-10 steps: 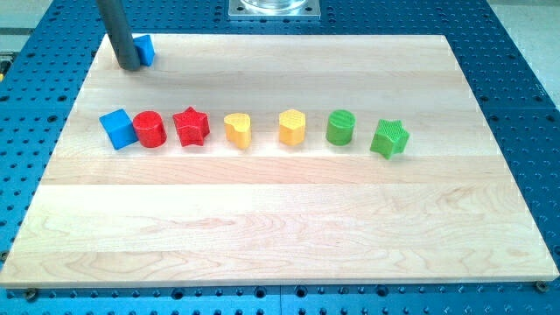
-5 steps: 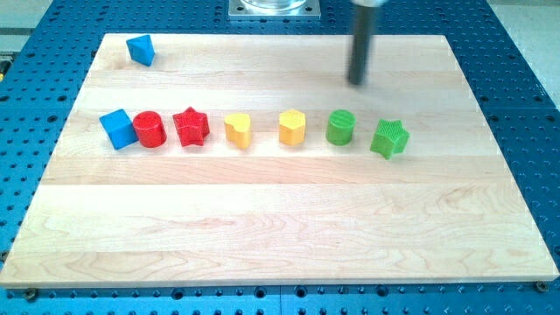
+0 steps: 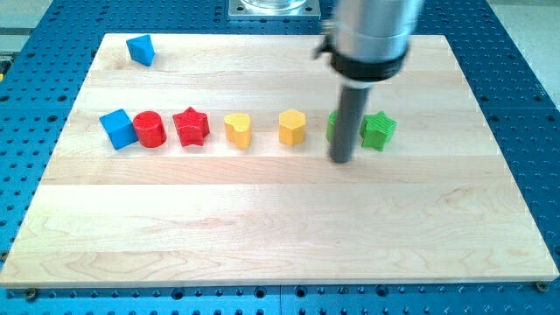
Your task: Push hexagon to the top center of the board
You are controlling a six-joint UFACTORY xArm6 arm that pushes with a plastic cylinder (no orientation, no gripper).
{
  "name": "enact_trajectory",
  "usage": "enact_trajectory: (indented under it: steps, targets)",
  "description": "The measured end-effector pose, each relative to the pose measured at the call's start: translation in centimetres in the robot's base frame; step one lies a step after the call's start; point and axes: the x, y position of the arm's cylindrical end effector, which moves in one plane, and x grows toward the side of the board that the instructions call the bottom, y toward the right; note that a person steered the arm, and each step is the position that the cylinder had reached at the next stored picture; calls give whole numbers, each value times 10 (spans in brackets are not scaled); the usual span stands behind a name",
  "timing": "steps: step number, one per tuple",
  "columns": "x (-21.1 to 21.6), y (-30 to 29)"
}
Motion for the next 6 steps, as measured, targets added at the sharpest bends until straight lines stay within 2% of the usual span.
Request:
enact_trajectory:
  steps: [1,2,3,4,5,6]
  targets:
    - [5,-24]
    - [-58,-15]
    - [-38,-18]
    - [-35,-47]
    - [-112,-59]
    - [-148,-59]
